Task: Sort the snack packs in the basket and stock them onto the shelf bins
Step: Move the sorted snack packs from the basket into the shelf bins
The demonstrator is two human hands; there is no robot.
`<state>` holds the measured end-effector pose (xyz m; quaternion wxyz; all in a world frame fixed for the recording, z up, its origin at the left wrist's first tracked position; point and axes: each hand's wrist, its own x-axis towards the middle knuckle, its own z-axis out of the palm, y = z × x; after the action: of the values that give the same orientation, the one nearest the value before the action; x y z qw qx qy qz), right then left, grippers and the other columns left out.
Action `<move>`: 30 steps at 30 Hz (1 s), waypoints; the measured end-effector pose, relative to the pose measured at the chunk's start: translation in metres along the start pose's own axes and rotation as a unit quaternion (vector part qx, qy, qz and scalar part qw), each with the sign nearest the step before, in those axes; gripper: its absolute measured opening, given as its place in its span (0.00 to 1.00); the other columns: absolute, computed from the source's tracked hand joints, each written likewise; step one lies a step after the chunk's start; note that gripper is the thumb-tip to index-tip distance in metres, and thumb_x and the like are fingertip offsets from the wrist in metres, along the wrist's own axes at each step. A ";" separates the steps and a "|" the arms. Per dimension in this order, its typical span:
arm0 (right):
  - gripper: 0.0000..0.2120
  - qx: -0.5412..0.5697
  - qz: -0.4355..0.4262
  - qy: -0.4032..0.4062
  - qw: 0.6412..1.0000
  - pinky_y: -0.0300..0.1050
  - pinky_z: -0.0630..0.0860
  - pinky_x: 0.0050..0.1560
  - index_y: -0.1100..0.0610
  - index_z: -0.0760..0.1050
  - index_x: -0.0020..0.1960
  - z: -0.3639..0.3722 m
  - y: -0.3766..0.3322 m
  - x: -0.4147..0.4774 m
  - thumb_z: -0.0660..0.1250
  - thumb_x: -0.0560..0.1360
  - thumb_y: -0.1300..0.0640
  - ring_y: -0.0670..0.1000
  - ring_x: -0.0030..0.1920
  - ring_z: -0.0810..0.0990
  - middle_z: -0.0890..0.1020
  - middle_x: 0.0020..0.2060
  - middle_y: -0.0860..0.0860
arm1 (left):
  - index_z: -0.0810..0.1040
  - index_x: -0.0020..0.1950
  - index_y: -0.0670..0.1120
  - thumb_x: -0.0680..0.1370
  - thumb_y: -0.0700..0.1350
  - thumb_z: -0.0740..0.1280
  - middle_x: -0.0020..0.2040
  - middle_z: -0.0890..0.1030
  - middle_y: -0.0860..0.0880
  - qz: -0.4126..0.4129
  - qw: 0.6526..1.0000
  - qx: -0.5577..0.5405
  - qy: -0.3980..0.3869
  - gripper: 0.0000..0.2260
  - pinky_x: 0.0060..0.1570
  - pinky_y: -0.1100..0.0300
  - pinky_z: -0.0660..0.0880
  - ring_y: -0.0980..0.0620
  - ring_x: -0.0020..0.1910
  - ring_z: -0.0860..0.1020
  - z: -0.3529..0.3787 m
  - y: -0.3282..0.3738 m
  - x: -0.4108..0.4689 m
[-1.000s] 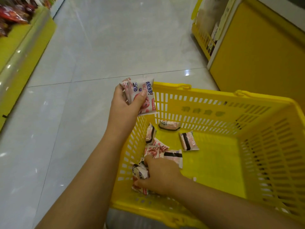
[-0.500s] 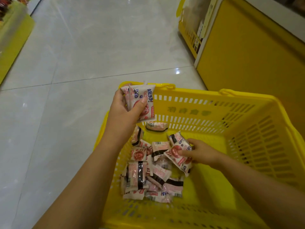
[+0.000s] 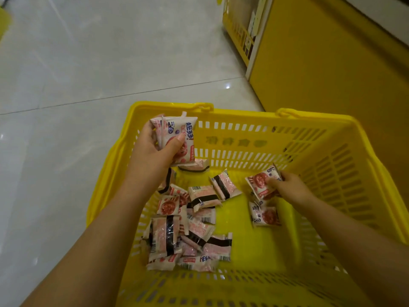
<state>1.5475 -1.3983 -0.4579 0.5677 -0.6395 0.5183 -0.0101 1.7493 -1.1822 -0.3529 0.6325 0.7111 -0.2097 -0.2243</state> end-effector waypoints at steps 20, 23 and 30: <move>0.17 -0.142 -0.001 -0.080 0.987 0.41 0.76 0.29 0.52 0.71 0.57 -0.007 -0.013 0.010 0.70 0.73 0.65 0.49 0.30 0.78 0.78 0.41 0.56 | 0.72 0.61 0.51 0.78 0.44 0.67 0.53 0.82 0.55 -0.010 1.000 -0.004 0.005 0.13 0.43 0.64 0.80 0.58 0.49 0.82 -0.002 -0.005 0.003; 0.17 -0.283 -0.009 -0.058 0.957 0.48 0.78 0.40 0.61 0.72 0.59 -0.011 -0.007 0.014 0.72 0.72 0.64 0.55 0.39 0.80 0.79 0.49 0.61 | 0.73 0.57 0.56 0.78 0.45 0.67 0.51 0.82 0.56 -0.010 1.000 -0.008 0.001 0.11 0.42 0.64 0.80 0.58 0.49 0.82 -0.003 -0.006 0.002; 0.17 -0.322 -0.030 -0.090 0.942 0.46 0.78 0.47 0.62 0.77 0.57 -0.004 -0.008 0.014 0.74 0.71 0.57 0.53 0.48 0.81 0.82 0.53 0.57 | 0.72 0.63 0.48 0.78 0.44 0.68 0.53 0.83 0.52 -0.015 1.000 -0.012 -0.009 0.15 0.42 0.64 0.79 0.56 0.49 0.83 0.000 -0.007 0.003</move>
<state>1.5567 -1.4116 -0.4588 0.3751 -0.8018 0.4210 0.1981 1.7520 -1.1828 -0.3599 0.6361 0.7041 -0.2021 -0.2425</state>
